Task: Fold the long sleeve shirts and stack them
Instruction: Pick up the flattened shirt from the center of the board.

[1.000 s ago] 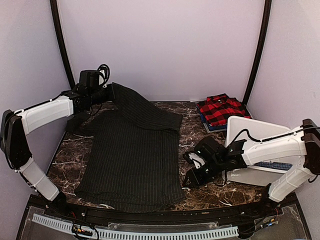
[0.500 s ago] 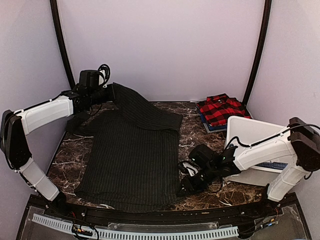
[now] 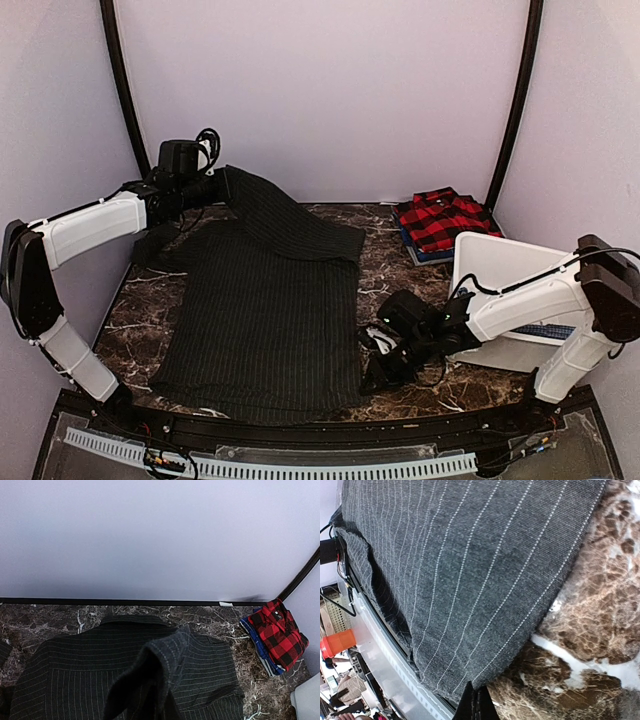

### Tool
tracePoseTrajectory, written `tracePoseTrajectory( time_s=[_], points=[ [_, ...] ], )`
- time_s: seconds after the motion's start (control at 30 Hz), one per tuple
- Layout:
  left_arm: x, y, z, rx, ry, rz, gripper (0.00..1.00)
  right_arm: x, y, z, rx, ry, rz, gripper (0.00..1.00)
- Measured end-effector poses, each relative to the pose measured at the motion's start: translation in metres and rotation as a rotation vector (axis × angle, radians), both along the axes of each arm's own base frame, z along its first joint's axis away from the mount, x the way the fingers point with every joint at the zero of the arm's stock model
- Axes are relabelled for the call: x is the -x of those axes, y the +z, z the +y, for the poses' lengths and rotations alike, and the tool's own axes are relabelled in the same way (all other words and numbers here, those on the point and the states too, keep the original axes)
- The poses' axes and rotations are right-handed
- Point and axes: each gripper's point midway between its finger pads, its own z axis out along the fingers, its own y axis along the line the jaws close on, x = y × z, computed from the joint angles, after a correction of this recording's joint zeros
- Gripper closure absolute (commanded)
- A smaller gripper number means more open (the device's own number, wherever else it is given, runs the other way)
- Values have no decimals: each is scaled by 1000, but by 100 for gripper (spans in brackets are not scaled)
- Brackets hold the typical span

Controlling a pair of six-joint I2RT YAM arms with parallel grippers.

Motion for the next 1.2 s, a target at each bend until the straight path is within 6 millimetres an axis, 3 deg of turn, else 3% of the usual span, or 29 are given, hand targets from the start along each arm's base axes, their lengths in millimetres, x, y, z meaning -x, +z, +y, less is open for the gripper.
tracePoseTrajectory(
  time_s=[0.23,0.5,0.63,0.93,1.07,1.2],
  points=[
    [-5,0,-2,2,1,-1,100,-11,-1,-9,78,-20,-57,100],
    [-14,14,-11,37,-19,-30,100,-40,4,-48,176,-118,-150,100],
    [-23,26,-17,57,-32,-55,100,-41,4,-60,188,-138,-157,100],
    [-32,52,-16,65,-13,-105,100,-38,6,-59,184,-128,-166,100],
    [-38,74,-4,65,16,-147,100,-36,17,-51,160,-110,-180,100],
    [-44,76,15,54,55,-145,100,-32,34,-33,112,-68,-197,100]
  ],
)
